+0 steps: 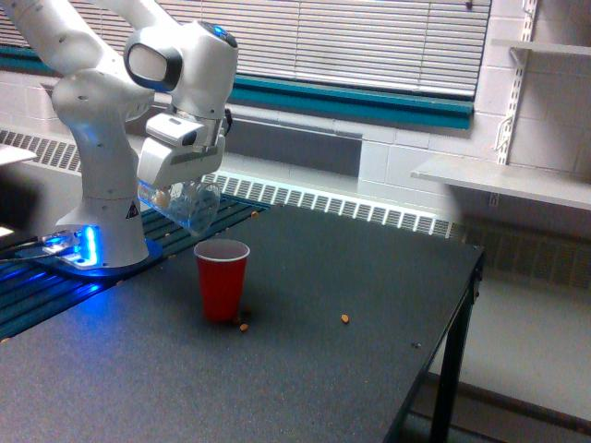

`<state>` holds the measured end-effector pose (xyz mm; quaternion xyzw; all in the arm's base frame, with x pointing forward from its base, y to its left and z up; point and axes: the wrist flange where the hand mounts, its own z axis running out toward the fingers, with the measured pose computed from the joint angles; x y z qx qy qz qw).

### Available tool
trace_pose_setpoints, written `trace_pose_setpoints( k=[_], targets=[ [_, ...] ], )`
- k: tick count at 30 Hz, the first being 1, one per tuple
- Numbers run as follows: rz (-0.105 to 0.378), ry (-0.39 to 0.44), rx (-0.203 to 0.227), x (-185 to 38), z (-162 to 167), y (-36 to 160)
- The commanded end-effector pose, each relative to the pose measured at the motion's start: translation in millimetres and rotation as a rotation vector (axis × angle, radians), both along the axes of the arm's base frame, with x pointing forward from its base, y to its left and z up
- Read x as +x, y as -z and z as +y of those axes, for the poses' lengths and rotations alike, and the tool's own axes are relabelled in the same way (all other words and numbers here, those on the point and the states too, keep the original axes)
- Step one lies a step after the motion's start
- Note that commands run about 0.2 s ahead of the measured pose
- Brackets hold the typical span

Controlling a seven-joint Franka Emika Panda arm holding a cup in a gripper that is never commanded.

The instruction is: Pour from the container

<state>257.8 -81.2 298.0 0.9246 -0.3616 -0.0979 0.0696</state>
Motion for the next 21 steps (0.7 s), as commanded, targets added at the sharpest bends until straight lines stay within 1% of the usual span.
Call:
trace_pose_setpoints(
  k=[1,14,21],
  targets=[
    [0.027,-0.014,-0.001,-7.0,9.0,13.9],
    [0.009,-0.016,-0.005,-5.1,8.1,13.1],
    [-0.007,-0.008,-0.020,-5.5,3.2,9.0]
  ],
)
